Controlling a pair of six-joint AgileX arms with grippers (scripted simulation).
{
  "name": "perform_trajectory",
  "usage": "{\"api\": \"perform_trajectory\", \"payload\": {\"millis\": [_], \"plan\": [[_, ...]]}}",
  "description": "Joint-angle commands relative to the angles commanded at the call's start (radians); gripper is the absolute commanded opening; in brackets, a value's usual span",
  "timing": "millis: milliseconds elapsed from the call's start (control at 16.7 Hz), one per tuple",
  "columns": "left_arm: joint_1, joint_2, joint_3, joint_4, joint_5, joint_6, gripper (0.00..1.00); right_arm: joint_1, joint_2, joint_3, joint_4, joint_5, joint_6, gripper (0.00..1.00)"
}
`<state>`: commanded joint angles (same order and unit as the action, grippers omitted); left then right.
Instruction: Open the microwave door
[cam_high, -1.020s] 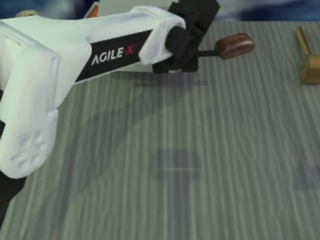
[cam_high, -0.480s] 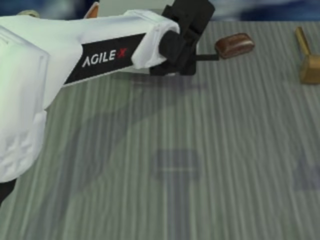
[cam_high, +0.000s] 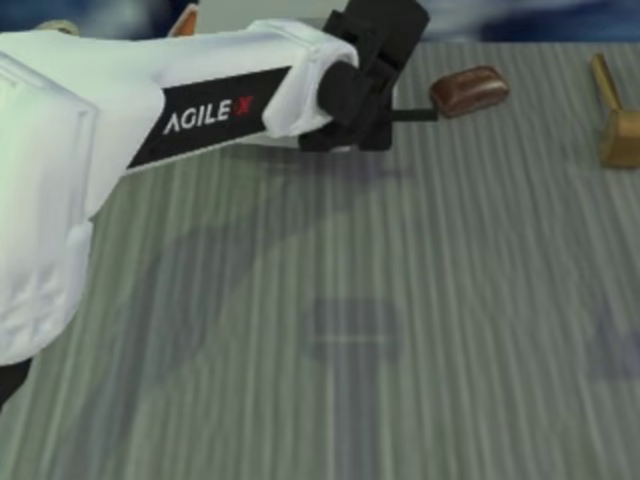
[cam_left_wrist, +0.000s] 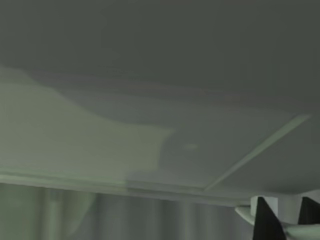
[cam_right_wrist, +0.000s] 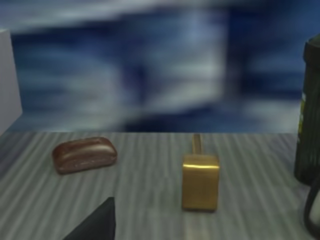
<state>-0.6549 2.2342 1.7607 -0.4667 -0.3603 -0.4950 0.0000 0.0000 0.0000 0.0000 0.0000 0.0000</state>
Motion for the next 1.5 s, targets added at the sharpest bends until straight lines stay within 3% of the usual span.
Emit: {"api": "perform_trajectory", "payload": {"millis": [840, 1500], "plan": [[0.000, 0.000, 0.000, 0.000, 0.000, 0.000, 0.00, 0.000, 0.000, 0.000, 0.000, 0.000, 0.000, 1.00], [0.007, -0.051, -0.087, 0.055, 0.039, 0.057, 0.00, 0.000, 0.000, 0.000, 0.000, 0.000, 0.000, 1.00]]}}
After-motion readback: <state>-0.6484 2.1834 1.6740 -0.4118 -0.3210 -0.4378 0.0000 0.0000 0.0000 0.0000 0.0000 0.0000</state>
